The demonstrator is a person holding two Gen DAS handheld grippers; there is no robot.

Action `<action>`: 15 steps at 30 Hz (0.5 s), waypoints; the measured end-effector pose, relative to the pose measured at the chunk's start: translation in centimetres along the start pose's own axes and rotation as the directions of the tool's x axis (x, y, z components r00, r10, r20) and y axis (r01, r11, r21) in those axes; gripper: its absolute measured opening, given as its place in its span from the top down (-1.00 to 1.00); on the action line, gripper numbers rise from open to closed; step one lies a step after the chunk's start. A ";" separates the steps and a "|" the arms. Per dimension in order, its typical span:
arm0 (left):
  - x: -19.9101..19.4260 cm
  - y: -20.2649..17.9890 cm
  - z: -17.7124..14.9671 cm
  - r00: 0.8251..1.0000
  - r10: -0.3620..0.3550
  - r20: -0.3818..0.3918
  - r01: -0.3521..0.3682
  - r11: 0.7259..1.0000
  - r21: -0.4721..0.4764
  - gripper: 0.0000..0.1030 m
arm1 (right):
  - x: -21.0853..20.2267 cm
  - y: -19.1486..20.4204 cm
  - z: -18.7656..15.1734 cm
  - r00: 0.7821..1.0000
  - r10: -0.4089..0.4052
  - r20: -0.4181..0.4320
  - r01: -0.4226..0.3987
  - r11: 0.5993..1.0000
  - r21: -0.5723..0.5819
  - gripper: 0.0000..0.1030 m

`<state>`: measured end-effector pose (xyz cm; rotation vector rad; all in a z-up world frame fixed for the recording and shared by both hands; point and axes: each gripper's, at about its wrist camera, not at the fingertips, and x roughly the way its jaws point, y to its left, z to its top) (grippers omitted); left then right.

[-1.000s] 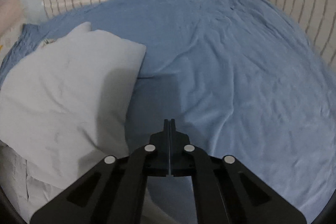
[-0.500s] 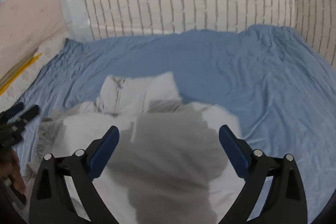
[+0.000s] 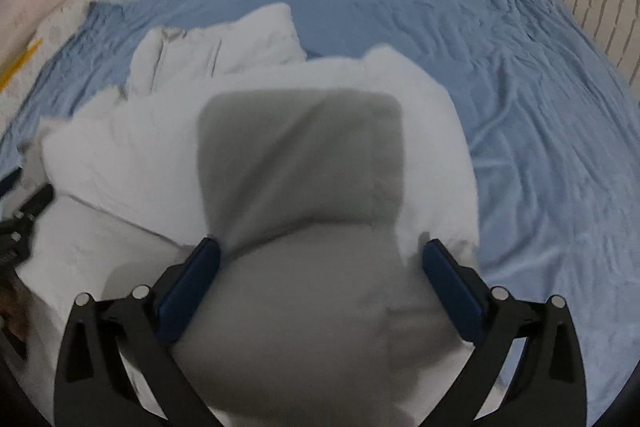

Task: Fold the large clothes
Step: 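Fold the hem up over the body toward the collar, open both tools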

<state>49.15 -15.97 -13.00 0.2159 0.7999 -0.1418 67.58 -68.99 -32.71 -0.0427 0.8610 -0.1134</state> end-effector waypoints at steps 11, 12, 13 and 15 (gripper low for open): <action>-5.9 0.1 1.0 0.990 0.027 0.141 -0.019 0.998 -0.060 -0.94 | -7.2 1.8 1.7 0.984 0.015 0.175 -0.014 1.000 -0.007 -0.96; -5.4 -0.4 1.5 0.991 0.023 0.134 -0.016 0.998 -0.053 -0.94 | -7.2 2.2 2.2 0.983 0.018 0.185 -0.015 1.000 -0.019 -0.96; -4.2 -1.0 1.9 0.994 0.034 0.104 -0.031 0.999 -0.037 -0.94 | -6.7 2.8 2.9 0.982 0.017 0.189 -0.013 1.000 -0.022 -0.96; -1.1 -1.8 2.0 0.998 0.068 0.011 -0.068 0.998 -0.013 -0.94 | -4.0 2.8 3.6 0.990 0.009 0.142 -0.010 1.000 0.004 -0.96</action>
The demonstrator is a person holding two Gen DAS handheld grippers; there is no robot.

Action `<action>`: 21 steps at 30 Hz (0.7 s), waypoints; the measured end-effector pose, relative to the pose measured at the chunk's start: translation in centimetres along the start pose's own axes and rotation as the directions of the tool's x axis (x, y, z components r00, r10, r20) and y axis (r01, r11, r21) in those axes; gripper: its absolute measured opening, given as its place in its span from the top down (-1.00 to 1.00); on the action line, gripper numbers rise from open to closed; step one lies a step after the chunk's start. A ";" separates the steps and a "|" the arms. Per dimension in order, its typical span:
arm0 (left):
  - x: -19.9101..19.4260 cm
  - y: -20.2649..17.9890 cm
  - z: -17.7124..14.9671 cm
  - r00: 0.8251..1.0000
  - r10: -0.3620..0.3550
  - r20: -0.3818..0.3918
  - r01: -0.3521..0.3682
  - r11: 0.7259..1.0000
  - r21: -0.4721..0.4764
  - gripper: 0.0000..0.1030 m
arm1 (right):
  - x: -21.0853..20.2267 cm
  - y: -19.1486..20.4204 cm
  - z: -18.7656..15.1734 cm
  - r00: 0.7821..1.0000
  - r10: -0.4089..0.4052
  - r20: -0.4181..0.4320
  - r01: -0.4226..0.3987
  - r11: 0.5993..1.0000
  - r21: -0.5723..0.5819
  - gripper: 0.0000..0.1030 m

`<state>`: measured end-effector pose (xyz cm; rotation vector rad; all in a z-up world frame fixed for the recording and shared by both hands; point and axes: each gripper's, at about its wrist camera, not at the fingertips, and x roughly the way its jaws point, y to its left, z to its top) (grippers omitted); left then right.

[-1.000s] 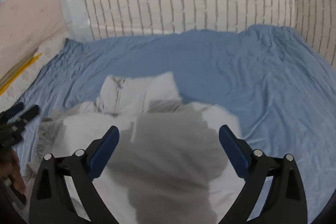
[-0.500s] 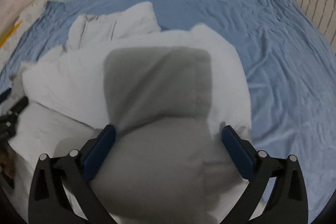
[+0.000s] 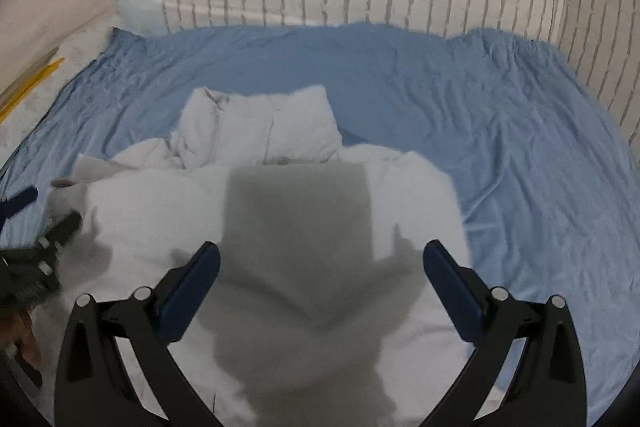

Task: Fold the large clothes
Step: 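Fold the hem up over the body toward the collar, open both tools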

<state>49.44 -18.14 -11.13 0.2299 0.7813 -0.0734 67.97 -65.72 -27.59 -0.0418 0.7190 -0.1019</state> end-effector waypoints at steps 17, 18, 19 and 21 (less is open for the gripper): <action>-17.9 12.6 -8.2 0.984 -0.024 0.176 0.073 0.957 -0.281 -0.94 | -12.6 -7.2 -6.8 0.981 0.141 0.131 -0.151 0.986 0.075 -0.96; -20.7 13.5 -10.0 0.981 0.010 0.192 0.045 0.959 -0.278 -0.94 | -15.2 -8.3 -8.7 0.981 0.128 0.145 -0.141 0.987 0.079 -0.97; -23.0 14.2 -11.8 0.978 0.037 0.203 0.020 0.962 -0.273 -0.94 | -17.2 -8.9 -10.2 0.984 0.098 0.151 -0.110 0.991 0.077 -0.97; -27.7 15.1 -15.1 0.969 0.093 0.230 -0.036 0.969 -0.243 -0.94 | -20.2 -9.1 -12.3 0.989 0.034 0.145 -0.035 0.999 0.008 -0.96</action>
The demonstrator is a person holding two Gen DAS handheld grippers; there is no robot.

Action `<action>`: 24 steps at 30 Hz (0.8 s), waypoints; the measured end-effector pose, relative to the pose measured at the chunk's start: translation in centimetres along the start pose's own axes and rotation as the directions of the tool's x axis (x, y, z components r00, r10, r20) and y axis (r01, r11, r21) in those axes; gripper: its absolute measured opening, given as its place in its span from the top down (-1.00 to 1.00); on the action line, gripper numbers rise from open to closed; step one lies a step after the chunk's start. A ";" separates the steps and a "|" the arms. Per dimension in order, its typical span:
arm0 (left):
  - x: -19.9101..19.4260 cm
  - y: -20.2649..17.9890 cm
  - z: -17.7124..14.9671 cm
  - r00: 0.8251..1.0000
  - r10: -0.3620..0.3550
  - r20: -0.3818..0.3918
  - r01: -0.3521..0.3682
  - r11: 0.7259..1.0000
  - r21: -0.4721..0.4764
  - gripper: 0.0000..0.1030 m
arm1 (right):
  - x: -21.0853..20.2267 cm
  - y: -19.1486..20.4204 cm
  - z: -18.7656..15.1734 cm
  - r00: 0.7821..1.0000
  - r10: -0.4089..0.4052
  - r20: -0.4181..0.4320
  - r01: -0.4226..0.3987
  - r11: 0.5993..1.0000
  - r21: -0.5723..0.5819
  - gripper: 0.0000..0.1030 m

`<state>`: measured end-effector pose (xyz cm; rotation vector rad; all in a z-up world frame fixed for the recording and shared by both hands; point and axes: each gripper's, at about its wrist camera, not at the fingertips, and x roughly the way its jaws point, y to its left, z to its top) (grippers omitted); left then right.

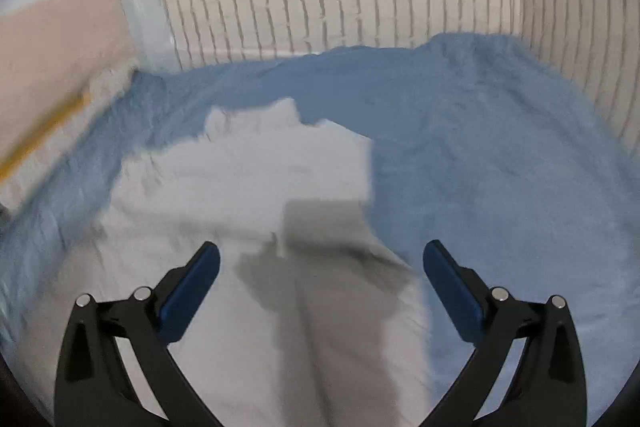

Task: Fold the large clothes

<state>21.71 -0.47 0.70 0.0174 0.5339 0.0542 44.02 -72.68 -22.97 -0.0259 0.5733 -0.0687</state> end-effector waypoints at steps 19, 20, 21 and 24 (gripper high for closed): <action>-18.4 0.1 -7.9 0.991 -0.061 0.121 0.048 0.993 0.105 -0.94 | -11.7 -2.8 -10.1 0.997 -0.061 -0.053 0.066 0.992 0.106 -0.96; -18.4 0.1 -7.7 0.990 -0.066 0.122 0.055 0.994 0.092 -0.94 | -11.7 -3.4 -10.3 0.996 -0.073 -0.060 0.080 0.989 0.127 -0.96; -18.6 0.3 -7.5 0.989 -0.070 0.127 0.061 0.996 0.072 -0.94 | -11.8 -4.0 -10.3 0.995 -0.075 -0.067 0.085 0.983 0.160 -0.96; -18.7 0.6 -6.7 0.987 -0.094 0.131 0.093 0.996 0.014 -0.94 | -12.9 -5.6 -9.7 0.995 -0.068 -0.069 0.084 0.961 0.262 -0.97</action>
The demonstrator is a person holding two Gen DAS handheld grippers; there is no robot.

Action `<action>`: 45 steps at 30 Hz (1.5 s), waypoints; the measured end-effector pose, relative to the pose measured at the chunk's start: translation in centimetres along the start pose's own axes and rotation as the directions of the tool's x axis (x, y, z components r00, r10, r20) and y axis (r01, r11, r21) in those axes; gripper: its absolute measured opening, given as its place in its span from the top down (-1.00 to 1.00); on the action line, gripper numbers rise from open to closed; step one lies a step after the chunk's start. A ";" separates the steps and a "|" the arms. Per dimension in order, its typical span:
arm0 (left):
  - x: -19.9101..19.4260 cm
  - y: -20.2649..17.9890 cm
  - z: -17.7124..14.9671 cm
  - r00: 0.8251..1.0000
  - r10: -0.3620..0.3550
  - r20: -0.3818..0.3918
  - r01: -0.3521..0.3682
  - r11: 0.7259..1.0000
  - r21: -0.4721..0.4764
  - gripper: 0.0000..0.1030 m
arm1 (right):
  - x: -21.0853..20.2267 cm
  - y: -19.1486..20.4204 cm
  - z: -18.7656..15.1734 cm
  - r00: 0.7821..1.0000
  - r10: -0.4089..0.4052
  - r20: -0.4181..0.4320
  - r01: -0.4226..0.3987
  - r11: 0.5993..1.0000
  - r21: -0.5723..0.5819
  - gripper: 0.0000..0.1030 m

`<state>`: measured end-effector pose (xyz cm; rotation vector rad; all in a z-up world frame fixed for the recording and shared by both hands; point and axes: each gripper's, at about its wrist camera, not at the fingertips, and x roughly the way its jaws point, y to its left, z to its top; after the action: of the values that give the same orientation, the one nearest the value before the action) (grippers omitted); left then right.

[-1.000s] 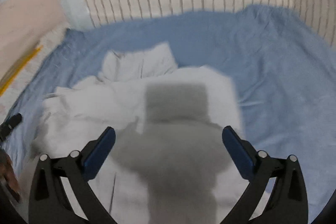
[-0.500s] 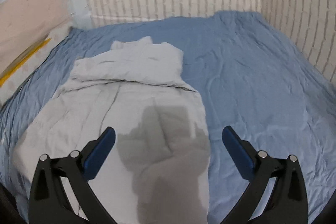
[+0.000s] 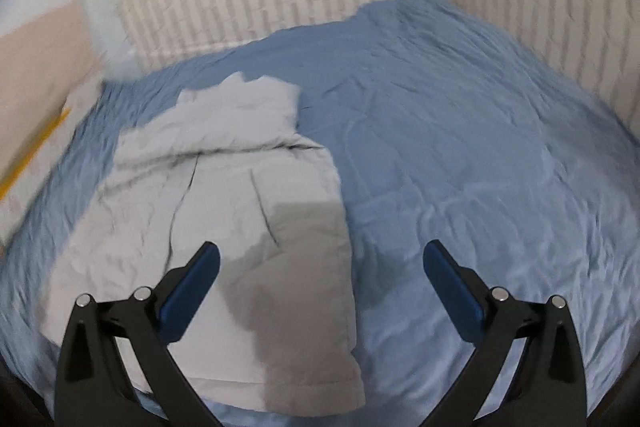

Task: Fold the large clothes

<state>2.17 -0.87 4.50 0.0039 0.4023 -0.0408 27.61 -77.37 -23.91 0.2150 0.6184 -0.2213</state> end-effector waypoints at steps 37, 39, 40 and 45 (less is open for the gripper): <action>17.9 2.8 -7.9 0.718 0.041 -0.695 -0.038 0.999 0.019 -0.94 | 7.8 -0.1 -6.5 0.857 0.053 -0.512 -0.087 0.995 -0.042 -0.96; 18.8 2.9 -8.9 0.688 0.035 -0.725 -0.041 0.999 0.010 -0.94 | 9.0 -0.2 -7.0 0.836 0.050 -0.546 -0.085 0.996 -0.038 -0.96; 19.4 3.0 -9.5 0.668 0.027 -0.743 -0.038 0.999 0.003 -0.94 | 9.4 -0.3 -7.2 0.828 0.051 -0.559 -0.084 0.996 -0.033 -0.96; 21.4 3.7 -12.0 0.615 -0.048 -0.787 -0.033 0.996 -0.086 -0.94 | 11.8 -0.3 -8.2 0.791 0.058 -0.609 -0.097 0.995 -0.032 -0.95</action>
<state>17.30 2.15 -14.89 -0.0759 1.3121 -0.0267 32.43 -77.16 -37.46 0.2529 1.2602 -0.0449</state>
